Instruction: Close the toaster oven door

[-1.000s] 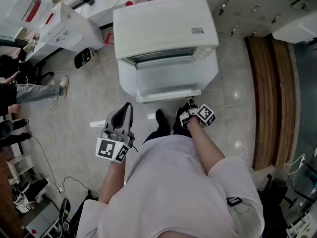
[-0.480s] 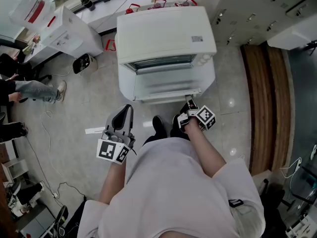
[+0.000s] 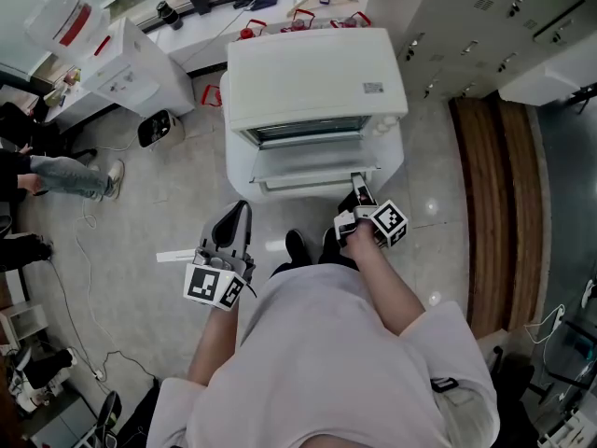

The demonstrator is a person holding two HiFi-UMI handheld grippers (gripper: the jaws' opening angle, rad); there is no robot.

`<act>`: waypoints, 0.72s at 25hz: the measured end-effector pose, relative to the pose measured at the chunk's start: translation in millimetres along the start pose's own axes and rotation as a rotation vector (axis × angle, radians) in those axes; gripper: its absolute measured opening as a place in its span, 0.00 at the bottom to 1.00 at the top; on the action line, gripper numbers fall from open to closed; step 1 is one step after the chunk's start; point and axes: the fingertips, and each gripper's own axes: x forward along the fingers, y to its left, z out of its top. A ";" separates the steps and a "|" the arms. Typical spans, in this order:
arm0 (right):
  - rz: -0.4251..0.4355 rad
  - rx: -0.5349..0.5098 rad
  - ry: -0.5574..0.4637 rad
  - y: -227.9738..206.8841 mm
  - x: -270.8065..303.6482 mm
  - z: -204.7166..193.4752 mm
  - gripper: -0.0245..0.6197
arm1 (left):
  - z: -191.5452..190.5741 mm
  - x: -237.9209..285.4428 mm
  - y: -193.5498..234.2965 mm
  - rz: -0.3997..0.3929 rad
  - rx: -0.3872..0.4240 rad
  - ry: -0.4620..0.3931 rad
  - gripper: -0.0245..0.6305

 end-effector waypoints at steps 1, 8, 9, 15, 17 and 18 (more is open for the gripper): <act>0.008 0.000 -0.004 4.1 2.1 1.9 0.23 | 0.4 0.5 1.3 0.002 -0.004 -0.003 0.07; 0.062 -0.007 -0.024 28.8 18.8 9.7 0.23 | 4.3 2.6 9.4 0.015 0.000 -0.016 0.07; 0.067 -0.009 -0.025 31.6 20.8 10.8 0.23 | 4.5 3.3 10.2 0.016 0.000 -0.016 0.07; 0.094 0.025 -0.049 44.7 32.4 14.9 0.21 | 7.1 7.4 14.8 0.020 0.001 -0.018 0.07; 0.105 0.035 -0.057 48.5 34.7 16.6 0.21 | 8.1 7.7 15.4 0.021 0.001 -0.021 0.07; 0.111 0.037 -0.060 50.8 36.1 17.4 0.21 | 8.5 7.8 16.1 0.022 -0.001 -0.023 0.07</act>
